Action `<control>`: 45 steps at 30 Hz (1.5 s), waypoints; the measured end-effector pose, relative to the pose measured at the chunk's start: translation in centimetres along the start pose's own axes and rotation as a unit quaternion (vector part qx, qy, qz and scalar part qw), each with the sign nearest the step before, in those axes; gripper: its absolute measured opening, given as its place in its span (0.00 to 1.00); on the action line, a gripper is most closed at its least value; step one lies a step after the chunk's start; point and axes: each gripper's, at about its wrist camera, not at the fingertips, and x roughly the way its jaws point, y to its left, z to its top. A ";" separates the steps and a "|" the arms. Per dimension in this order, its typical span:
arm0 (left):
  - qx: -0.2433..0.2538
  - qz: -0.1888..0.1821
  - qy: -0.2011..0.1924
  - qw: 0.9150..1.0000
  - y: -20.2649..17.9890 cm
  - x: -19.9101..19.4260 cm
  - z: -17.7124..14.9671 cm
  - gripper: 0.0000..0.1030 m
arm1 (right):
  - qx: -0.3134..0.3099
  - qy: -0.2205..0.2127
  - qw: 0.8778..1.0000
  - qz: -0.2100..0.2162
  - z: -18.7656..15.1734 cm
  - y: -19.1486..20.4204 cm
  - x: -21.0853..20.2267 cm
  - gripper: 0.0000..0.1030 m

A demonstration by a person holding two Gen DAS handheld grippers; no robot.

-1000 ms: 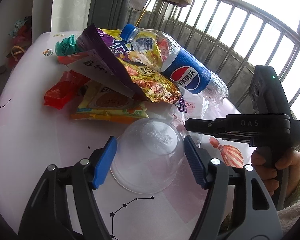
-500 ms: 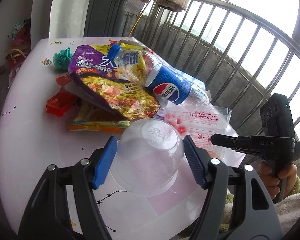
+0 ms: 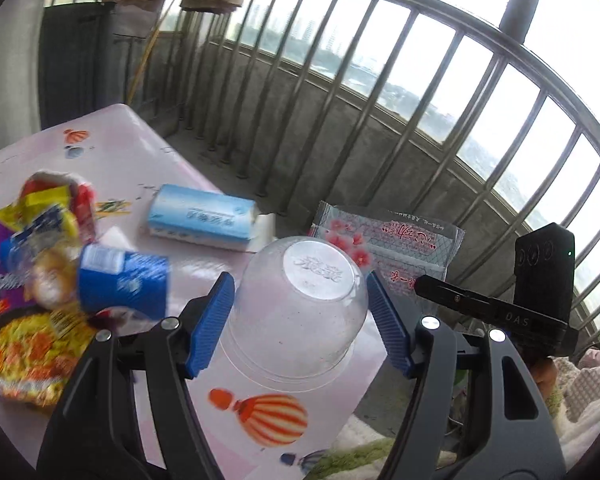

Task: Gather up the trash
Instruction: 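Carry the lid and bag over the blue basket and open both tools, then move both open tools back over the table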

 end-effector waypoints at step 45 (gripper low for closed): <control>0.074 -0.091 0.072 0.990 -12.9 19.6 7.0 0.83 | 0.045 -0.152 0.873 -0.462 2.9 -16.4 -0.5 0.94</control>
